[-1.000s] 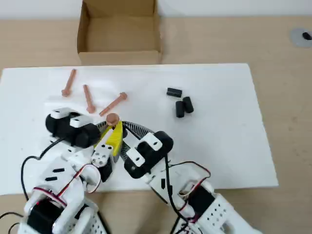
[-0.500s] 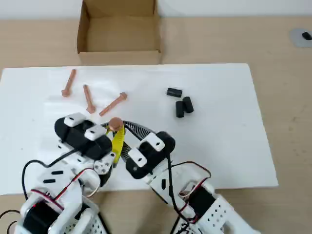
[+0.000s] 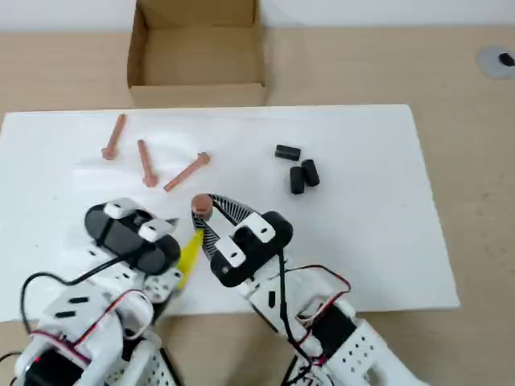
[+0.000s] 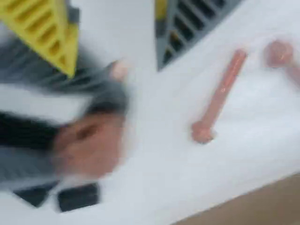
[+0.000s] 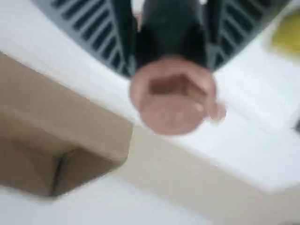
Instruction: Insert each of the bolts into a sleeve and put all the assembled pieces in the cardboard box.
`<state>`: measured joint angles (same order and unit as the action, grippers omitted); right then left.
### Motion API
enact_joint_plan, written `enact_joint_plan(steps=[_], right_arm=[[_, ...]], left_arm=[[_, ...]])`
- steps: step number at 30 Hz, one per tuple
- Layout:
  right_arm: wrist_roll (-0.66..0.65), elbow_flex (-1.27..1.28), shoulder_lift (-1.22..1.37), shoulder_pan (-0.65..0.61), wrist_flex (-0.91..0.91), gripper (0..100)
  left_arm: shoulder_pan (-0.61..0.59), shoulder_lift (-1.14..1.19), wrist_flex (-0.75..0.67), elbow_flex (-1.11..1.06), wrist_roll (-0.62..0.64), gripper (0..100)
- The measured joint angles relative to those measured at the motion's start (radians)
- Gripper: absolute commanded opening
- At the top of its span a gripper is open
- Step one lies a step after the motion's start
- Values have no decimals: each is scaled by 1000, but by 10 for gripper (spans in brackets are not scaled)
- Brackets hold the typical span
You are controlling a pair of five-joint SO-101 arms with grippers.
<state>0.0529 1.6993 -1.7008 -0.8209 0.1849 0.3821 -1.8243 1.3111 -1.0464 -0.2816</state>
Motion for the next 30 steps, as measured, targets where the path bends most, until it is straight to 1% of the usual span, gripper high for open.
enact_joint_plan(steps=[4,7,9,11,13,15,19,21,23,26,30], right_arm=[[-20,0,0,17,-80,10],[-35,-3,0,40,-74,10],[-40,-34,14,72,-41,10],[-40,-103,60,104,5,10],[-40,-209,144,147,43,10],[-40,-336,273,192,57,10],[-40,-647,611,292,60,10],[-40,-812,792,313,60,10],[-40,-970,961,316,60,10],[-40,-1191,1200,316,60,10],[-40,-1444,1501,319,54,10]], left_arm=[[-110,0,0,12,0,126],[-221,0,-18,12,-2,125],[-318,0,-78,-9,12,125],[-428,2,-158,-64,57,125],[-522,20,-241,-138,97,125],[-575,69,-299,-227,117,125],[-615,164,-347,-338,170,124],[-615,189,-394,-387,215,124],[-615,198,-476,-453,273,124],[-618,207,-582,-531,292,124],[-618,207,-601,-543,288,124]])
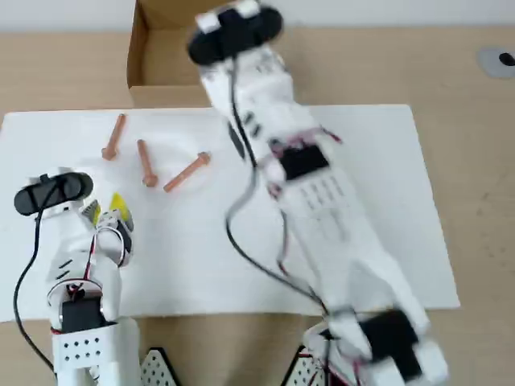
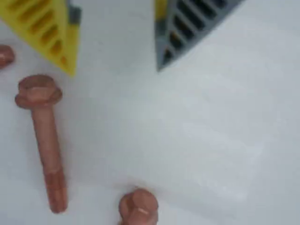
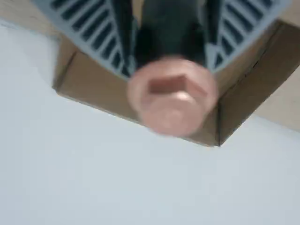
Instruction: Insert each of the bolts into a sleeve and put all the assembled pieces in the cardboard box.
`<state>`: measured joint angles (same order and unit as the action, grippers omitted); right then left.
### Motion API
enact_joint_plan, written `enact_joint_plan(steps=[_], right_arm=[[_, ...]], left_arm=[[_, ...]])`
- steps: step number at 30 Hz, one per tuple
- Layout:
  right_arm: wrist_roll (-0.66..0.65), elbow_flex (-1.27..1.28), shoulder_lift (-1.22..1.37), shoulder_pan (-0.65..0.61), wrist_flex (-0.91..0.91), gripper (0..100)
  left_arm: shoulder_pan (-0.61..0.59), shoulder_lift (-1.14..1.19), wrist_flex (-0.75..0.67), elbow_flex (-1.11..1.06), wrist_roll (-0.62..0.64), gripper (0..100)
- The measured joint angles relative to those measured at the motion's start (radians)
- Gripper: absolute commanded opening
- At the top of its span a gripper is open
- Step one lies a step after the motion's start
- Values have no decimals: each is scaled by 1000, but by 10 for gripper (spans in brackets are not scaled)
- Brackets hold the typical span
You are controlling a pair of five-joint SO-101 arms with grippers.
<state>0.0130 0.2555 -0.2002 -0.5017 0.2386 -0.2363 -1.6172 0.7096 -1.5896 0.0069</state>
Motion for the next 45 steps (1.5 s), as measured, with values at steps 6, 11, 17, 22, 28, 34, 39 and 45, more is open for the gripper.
enact_joint_plan(steps=[6,11,17,22,28,34,39,45], right_arm=[[28,-313,402,0,-3,10],[86,-572,675,20,-3,10],[123,-844,944,55,0,10],[153,-1028,1117,100,49,10],[158,-1220,1304,160,147,12],[158,-1381,1399,163,318,13],[158,-1487,1433,161,405,124],[160,-1530,1432,161,483,208]], left_arm=[[0,0,0,-6,31,124],[0,0,0,-8,31,124],[0,0,0,-8,31,124],[0,0,0,-14,31,124],[3,0,0,-17,31,124],[3,0,9,-17,31,124],[3,0,12,-17,31,124],[3,3,14,-17,31,124]])
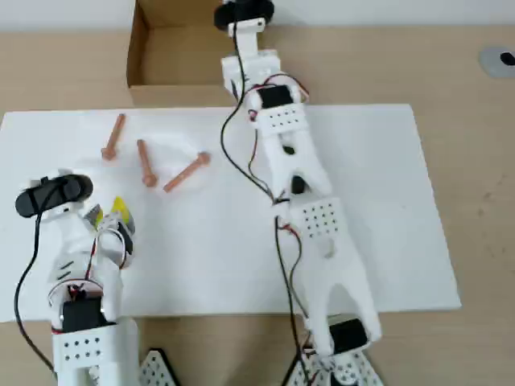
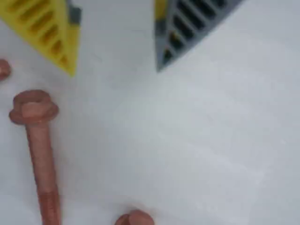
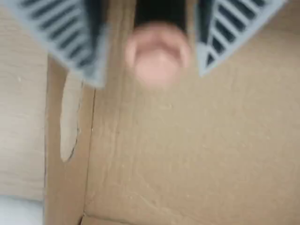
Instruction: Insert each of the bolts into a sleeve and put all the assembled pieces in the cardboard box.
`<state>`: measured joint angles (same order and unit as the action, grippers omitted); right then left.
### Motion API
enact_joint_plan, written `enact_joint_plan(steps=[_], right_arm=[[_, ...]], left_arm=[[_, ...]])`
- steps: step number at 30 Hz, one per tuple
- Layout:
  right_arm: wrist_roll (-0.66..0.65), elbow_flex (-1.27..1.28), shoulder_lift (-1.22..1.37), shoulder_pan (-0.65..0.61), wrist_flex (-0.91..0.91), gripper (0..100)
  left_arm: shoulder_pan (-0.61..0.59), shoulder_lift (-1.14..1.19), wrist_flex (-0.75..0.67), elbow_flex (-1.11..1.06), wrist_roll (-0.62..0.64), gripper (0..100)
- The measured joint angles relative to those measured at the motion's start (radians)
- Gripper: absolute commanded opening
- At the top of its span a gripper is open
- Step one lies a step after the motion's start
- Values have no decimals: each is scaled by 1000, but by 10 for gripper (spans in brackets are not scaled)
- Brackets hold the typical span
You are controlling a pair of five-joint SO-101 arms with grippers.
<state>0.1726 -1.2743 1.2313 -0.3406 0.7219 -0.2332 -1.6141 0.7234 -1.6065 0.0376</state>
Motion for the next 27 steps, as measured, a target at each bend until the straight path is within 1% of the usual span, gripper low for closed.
enact_joint_plan(steps=[9,12,15,17,21,24,27], right_arm=[[6,-9,0,0,14,210],[51,-84,-2,0,89,210],[71,-207,-55,0,245,210],[68,-287,-121,0,387,210],[-26,-339,-265,0,721,210],[-107,-341,-373,0,967,209],[-146,-293,-473,20,1039,207]], left_arm=[[0,0,2,0,0,126],[0,0,37,0,0,128],[0,0,66,0,0,128],[0,0,74,0,0,129],[0,3,112,25,0,129],[15,58,146,78,0,129],[61,184,149,167,0,129]])
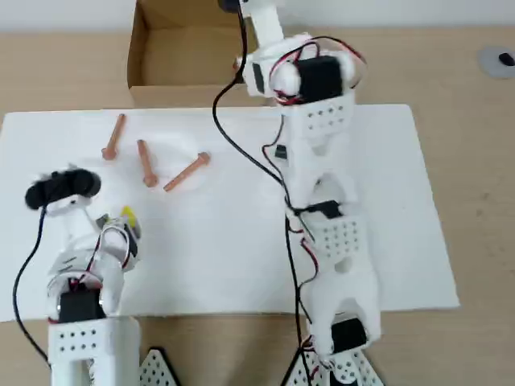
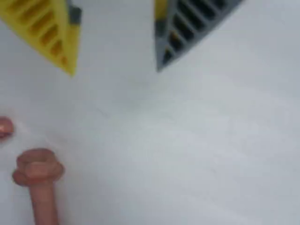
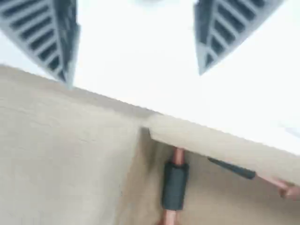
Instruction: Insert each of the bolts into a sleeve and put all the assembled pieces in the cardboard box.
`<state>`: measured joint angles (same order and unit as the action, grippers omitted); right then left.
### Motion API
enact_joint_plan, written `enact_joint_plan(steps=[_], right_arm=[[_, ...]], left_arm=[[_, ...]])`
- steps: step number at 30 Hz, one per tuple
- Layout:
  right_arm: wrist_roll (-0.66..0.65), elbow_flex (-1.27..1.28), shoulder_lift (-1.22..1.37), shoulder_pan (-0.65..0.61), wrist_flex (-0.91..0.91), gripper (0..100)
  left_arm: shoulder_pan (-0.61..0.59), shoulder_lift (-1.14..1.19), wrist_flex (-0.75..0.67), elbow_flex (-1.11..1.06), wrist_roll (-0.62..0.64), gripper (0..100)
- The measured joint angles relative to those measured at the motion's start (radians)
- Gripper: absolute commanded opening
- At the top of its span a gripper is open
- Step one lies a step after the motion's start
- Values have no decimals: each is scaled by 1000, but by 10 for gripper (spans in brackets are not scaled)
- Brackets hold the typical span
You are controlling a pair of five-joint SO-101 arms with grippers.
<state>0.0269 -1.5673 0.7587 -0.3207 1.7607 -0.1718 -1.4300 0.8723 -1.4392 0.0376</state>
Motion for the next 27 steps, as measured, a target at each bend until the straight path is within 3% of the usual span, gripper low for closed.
enact_joint_plan(steps=[4,9,14,17,21,24,27], right_arm=[[-48,175,-141,28,14,208],[-112,598,-408,28,14,207],[-143,1088,-664,44,3,207],[-149,1315,-686,117,-49,207],[-189,1496,-646,203,-124,207],[-302,1514,-566,198,-170,207],[-287,1465,-482,187,-181,207]], left_arm=[[46,270,0,206,0,128],[52,701,0,509,5,124],[68,1094,0,740,169,124],[109,1258,0,852,296,124],[192,1410,0,925,315,124],[236,1468,-34,961,311,124],[232,1478,-48,964,315,124]])
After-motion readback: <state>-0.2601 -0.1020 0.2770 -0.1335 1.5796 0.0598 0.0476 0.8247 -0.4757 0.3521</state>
